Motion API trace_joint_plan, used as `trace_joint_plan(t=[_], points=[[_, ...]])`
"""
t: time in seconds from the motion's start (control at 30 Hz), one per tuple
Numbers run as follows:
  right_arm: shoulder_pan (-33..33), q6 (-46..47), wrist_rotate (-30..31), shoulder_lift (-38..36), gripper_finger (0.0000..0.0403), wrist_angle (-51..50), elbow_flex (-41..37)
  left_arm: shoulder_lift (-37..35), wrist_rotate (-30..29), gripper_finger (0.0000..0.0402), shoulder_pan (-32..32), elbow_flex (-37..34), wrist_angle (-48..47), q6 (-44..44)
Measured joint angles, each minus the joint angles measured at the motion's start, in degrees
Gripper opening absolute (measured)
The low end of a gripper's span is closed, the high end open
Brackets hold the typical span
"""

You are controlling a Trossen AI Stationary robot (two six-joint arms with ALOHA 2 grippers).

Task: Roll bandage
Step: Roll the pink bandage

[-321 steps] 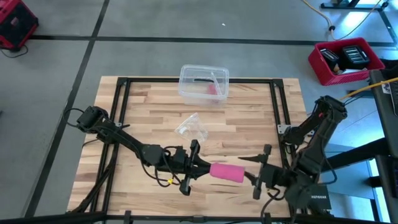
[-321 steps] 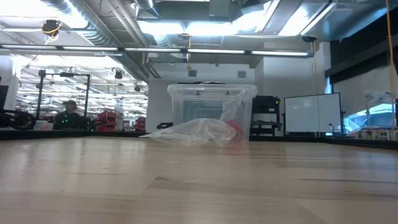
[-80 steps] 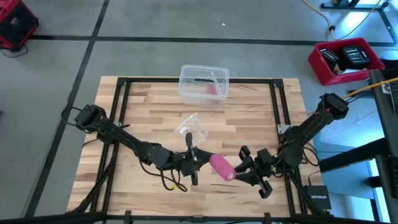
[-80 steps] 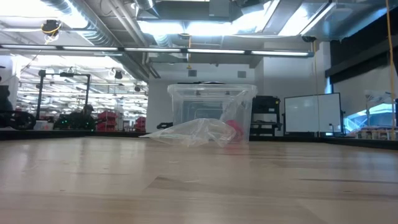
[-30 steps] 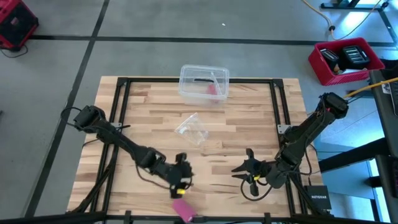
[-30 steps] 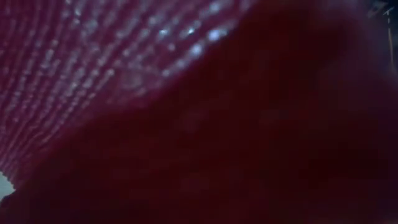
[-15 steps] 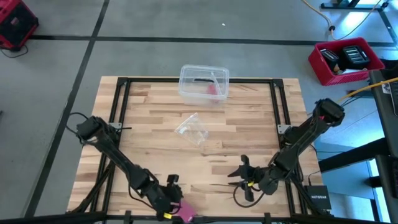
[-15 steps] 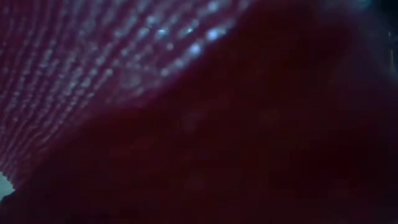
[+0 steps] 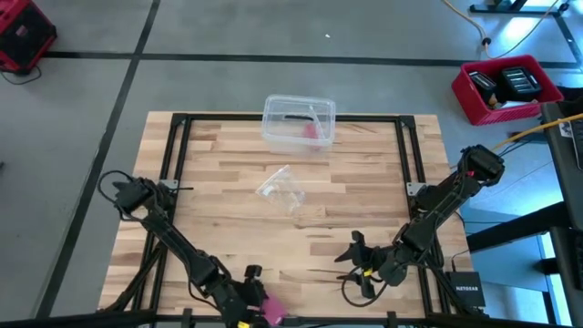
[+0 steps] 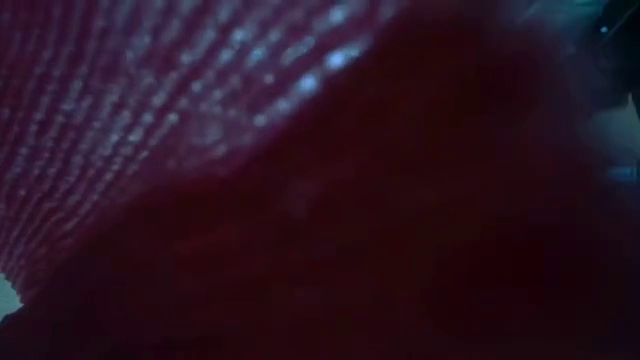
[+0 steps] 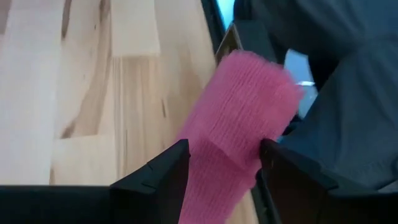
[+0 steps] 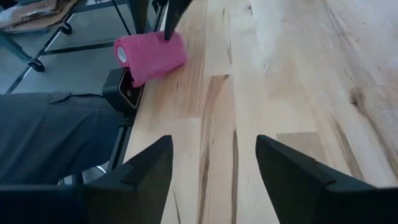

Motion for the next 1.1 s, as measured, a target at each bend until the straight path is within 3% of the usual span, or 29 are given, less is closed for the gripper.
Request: trace_joint_plan(t=[0.17,0.4,0.6,0.77,0.87,1.1], points=[[0.0,-0.9,2.2,0.0,0.0232,-0.5,0.0,1.4,-5.5,0.0188,0.1,0.0,0.8,2.5],[0.0,-1.7,8.7,0.0,0.0232,0.2,0.0,1.2,-18.7,0.0188,5.3,0.0,0.6,3.6],[0.0,-3.1,9.6,0.0,0.0232,0.4,0.0,-3.3,-18.5,0.0188,8.7,0.2,-3.7,4.7],[0.0,-4.5,10.0,0.0,0.0232,0.2,0.0,-8.4,-15.9,0.0188,7.9,1.0,-5.7,3.4],[0.0,-4.5,10.6,0.0,0.0232,0.0,0.0,-8.4,-12.6,0.0188,6.1,0.9,-6.1,1.6],[0.0,-4.6,10.0,0.0,0.0232,0.0,0.0,-2.3,-11.9,0.0184,3.9,0.7,-3.9,0.7]])
